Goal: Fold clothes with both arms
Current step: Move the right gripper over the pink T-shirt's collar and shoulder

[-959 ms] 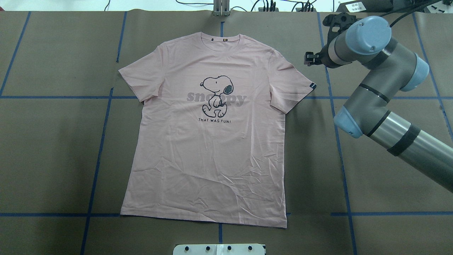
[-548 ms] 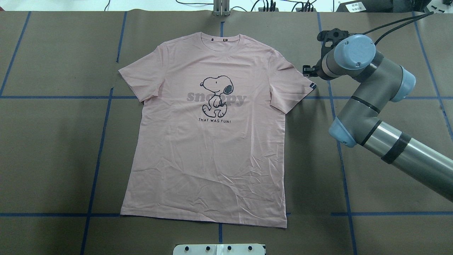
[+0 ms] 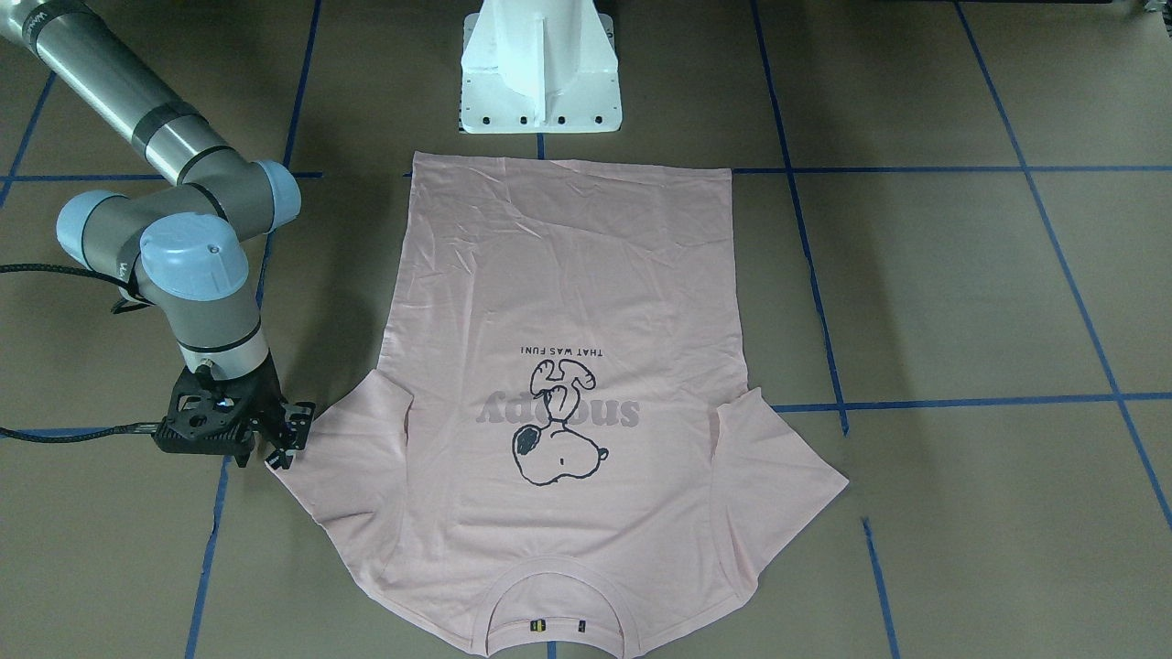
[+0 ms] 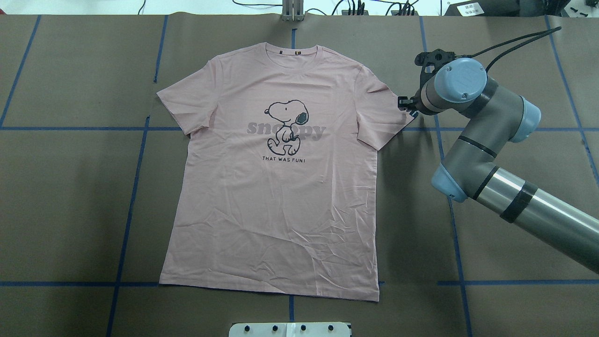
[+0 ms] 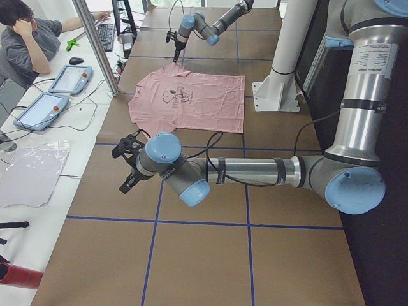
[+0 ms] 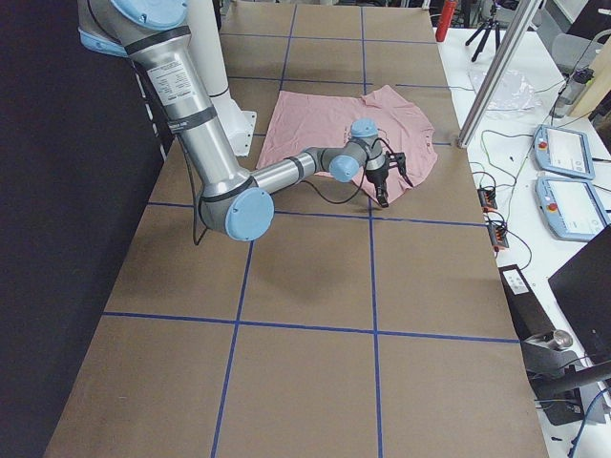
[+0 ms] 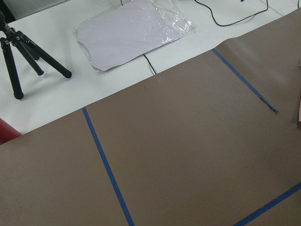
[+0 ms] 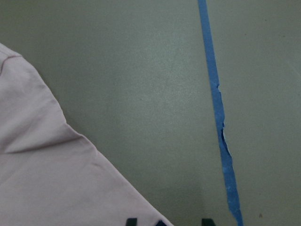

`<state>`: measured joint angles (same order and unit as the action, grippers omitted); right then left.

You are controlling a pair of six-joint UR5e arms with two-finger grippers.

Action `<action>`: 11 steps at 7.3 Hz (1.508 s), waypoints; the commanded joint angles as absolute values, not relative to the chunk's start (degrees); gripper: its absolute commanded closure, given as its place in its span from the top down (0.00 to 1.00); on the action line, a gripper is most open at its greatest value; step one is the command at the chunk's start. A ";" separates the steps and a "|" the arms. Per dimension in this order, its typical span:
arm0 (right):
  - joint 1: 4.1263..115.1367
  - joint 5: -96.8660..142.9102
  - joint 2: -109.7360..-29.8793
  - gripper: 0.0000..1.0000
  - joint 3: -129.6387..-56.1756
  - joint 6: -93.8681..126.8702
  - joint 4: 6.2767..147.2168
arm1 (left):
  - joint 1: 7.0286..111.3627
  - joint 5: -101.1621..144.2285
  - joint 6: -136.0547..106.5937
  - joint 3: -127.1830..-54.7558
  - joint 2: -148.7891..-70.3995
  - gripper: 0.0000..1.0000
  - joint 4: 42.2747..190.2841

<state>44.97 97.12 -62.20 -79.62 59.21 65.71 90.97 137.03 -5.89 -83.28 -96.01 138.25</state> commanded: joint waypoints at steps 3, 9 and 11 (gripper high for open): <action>44.47 96.06 -61.88 0.54 -77.97 59.76 63.47 | 90.97 137.99 -5.80 -83.23 -95.89 1.00 138.43; 44.38 96.06 -61.88 0.40 -76.38 61.26 61.08 | 90.97 138.08 -5.80 -83.23 -95.62 1.00 138.43; 44.38 96.15 -61.87 0.40 -76.82 61.26 61.08 | 90.97 138.08 -5.80 -83.14 -95.62 1.00 138.78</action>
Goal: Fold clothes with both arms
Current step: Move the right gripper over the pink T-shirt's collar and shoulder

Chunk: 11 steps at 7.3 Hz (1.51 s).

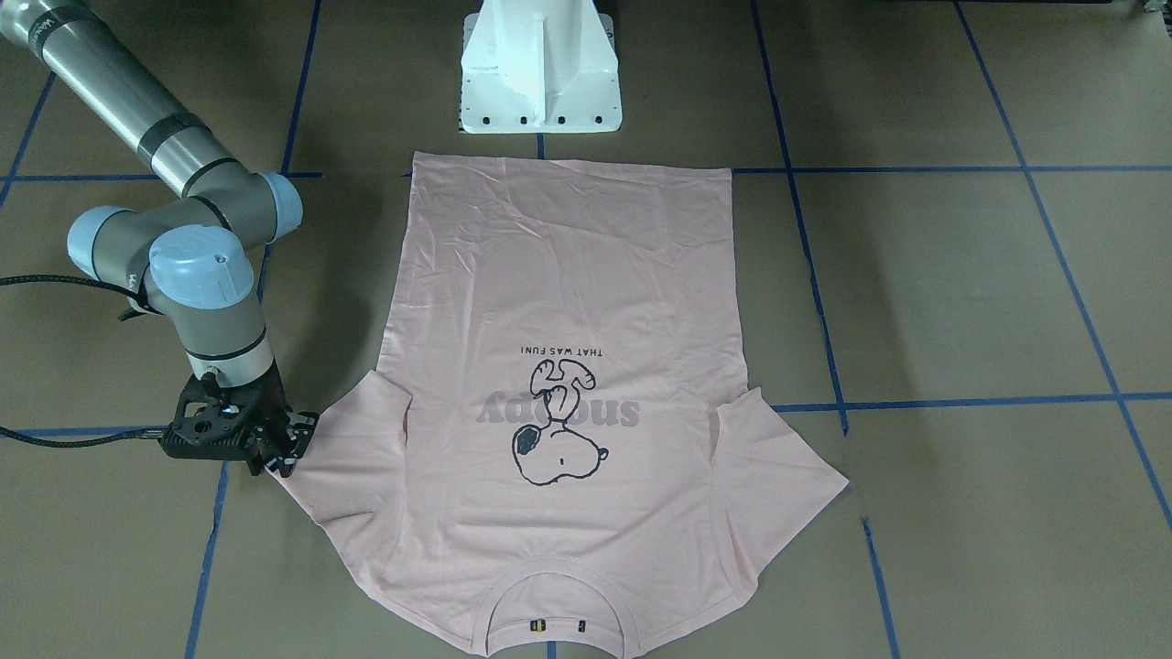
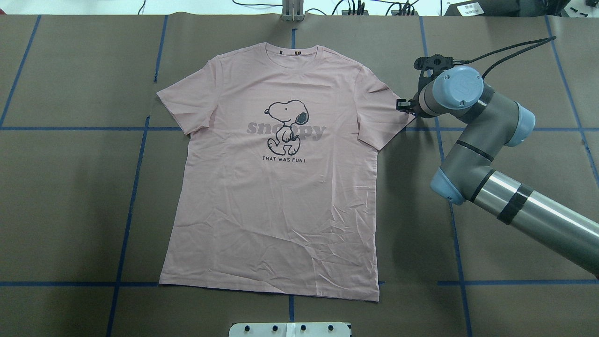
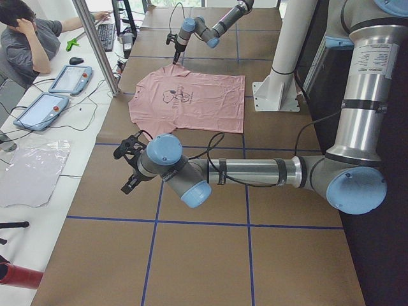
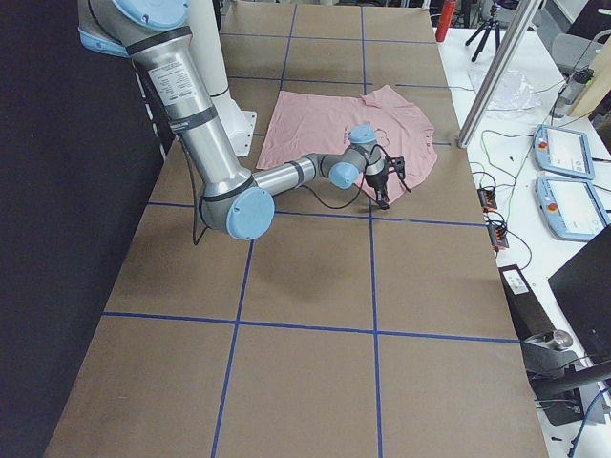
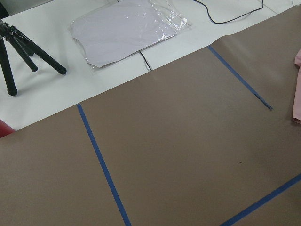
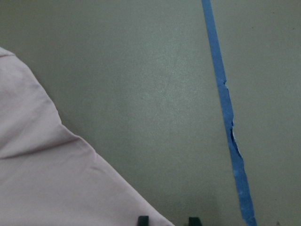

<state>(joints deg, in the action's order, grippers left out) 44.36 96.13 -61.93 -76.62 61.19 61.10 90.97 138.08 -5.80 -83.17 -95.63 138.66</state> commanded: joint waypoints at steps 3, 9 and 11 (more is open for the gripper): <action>44.38 96.07 -61.79 0.00 -77.26 64.40 61.00 | 90.97 138.08 -5.80 -83.14 -95.62 1.00 138.78; 42.99 96.07 -52.25 0.00 -82.36 71.33 73.70 | 90.97 138.08 -5.80 -83.23 -95.71 1.00 138.78; 40.44 92.32 -48.18 0.00 -80.61 76.09 74.36 | 90.97 138.08 -5.89 -83.32 -95.71 1.00 138.78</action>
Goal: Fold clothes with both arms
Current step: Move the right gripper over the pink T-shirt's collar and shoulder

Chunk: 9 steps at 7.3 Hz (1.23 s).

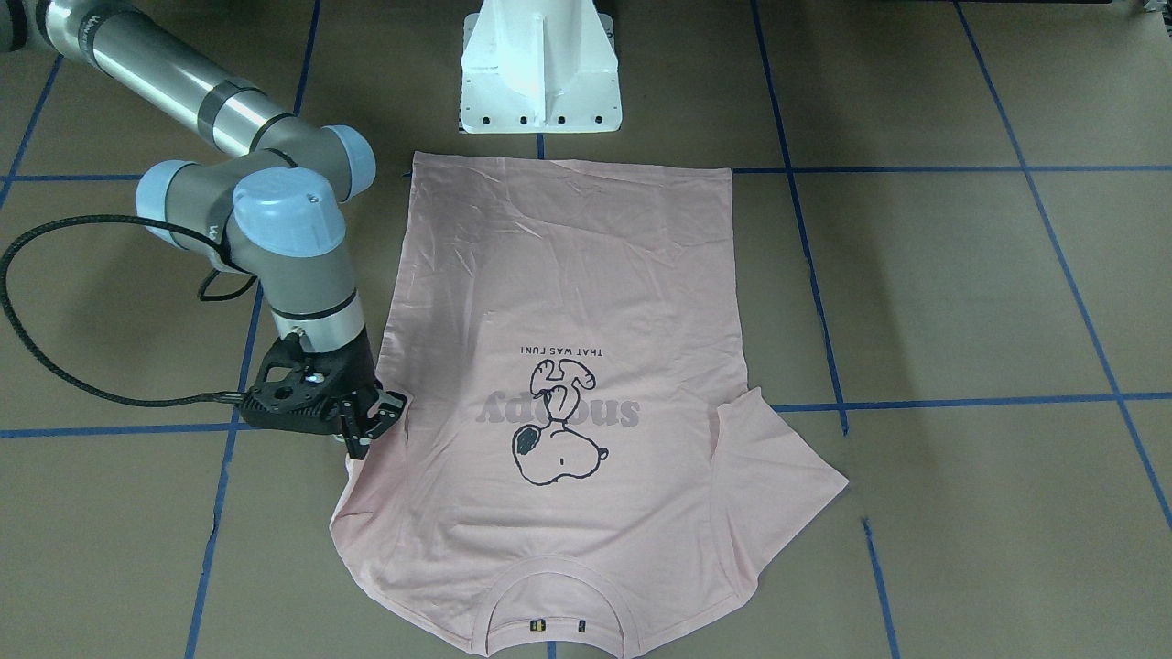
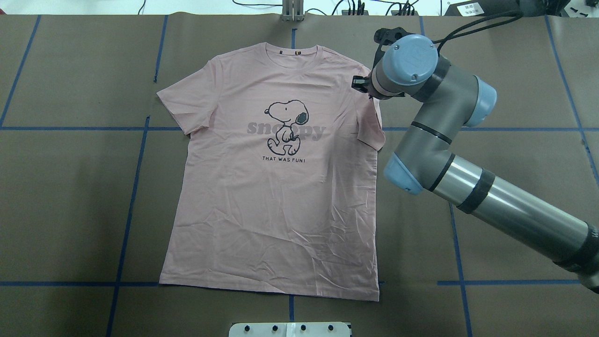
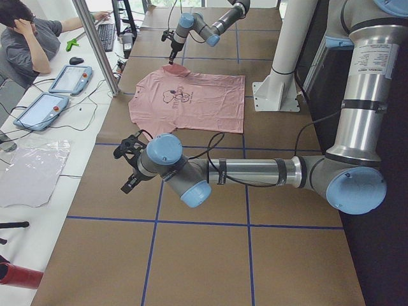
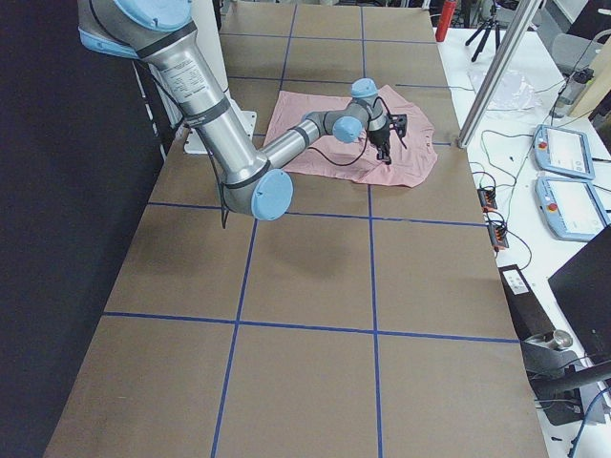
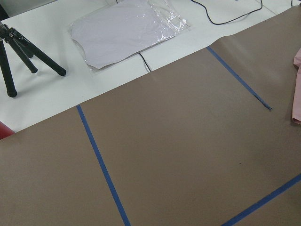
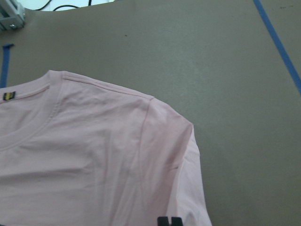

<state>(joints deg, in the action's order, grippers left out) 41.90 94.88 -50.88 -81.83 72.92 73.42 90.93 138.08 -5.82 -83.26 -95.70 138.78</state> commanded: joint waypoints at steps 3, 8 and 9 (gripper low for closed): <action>39.12 90.18 -40.26 0.00 -70.23 77.96 74.01 | 90.97 138.77 -5.89 -83.41 -95.71 1.00 138.78; 40.59 91.74 -38.94 1.00 -69.08 67.63 74.79 | 90.88 138.78 -5.71 -83.32 -95.89 1.00 138.87; 43.48 97.67 -39.02 1.00 -69.43 64.37 74.97 | 90.79 138.78 -5.71 -83.15 -96.06 1.00 138.87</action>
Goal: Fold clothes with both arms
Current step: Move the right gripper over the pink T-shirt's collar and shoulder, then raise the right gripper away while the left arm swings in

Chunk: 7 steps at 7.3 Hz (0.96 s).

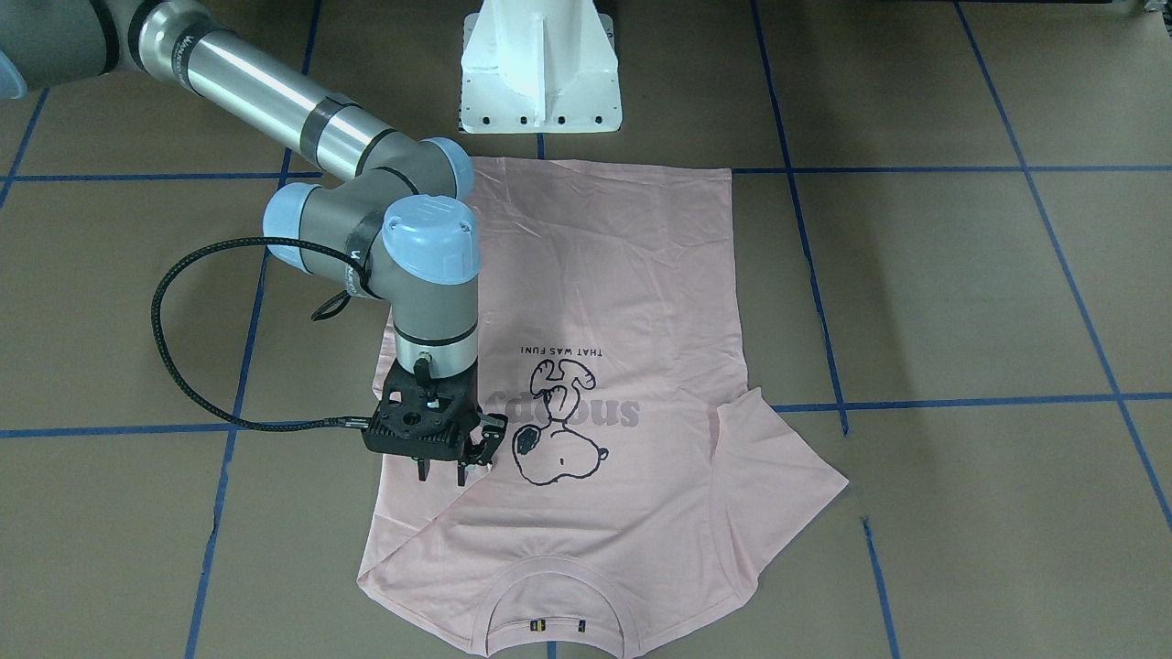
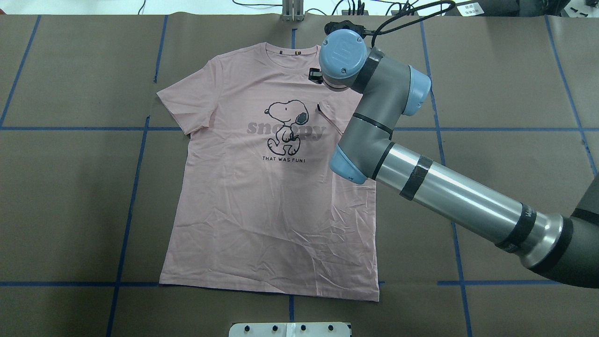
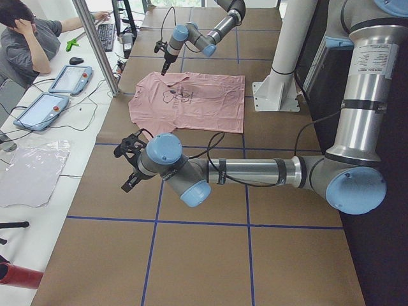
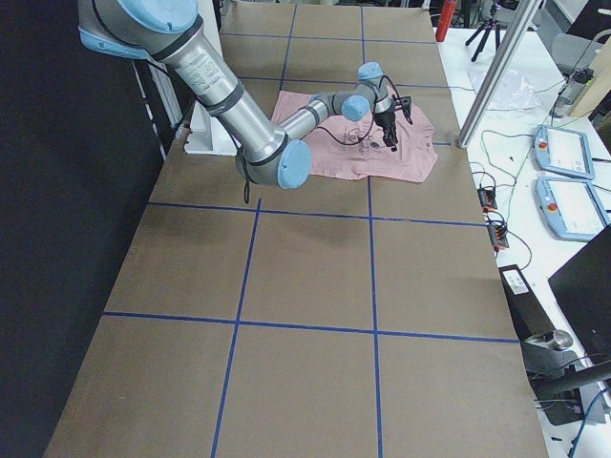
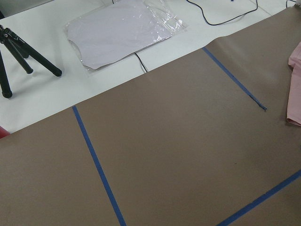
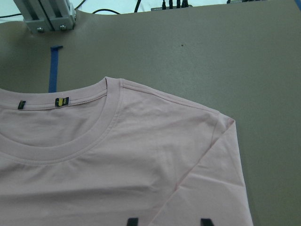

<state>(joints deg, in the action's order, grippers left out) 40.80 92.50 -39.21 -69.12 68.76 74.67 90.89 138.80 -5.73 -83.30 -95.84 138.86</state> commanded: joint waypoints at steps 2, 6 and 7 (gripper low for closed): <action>50.51 107.54 -43.03 1.00 -75.11 51.48 78.90 | 89.92 140.69 -5.80 -83.32 -96.06 1.00 144.53; 65.43 123.87 -66.04 1.00 -92.02 26.73 78.32 | 80.18 138.19 -20.07 -83.49 -97.81 1.00 148.71; 71.13 129.41 -69.83 1.00 -91.85 17.32 78.40 | 77.72 134.51 -23.95 -83.24 -99.04 1.00 148.62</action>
<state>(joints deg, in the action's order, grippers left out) 64.68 122.94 -64.27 -91.04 28.43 78.58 80.64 138.24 -18.38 -83.28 -97.76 148.55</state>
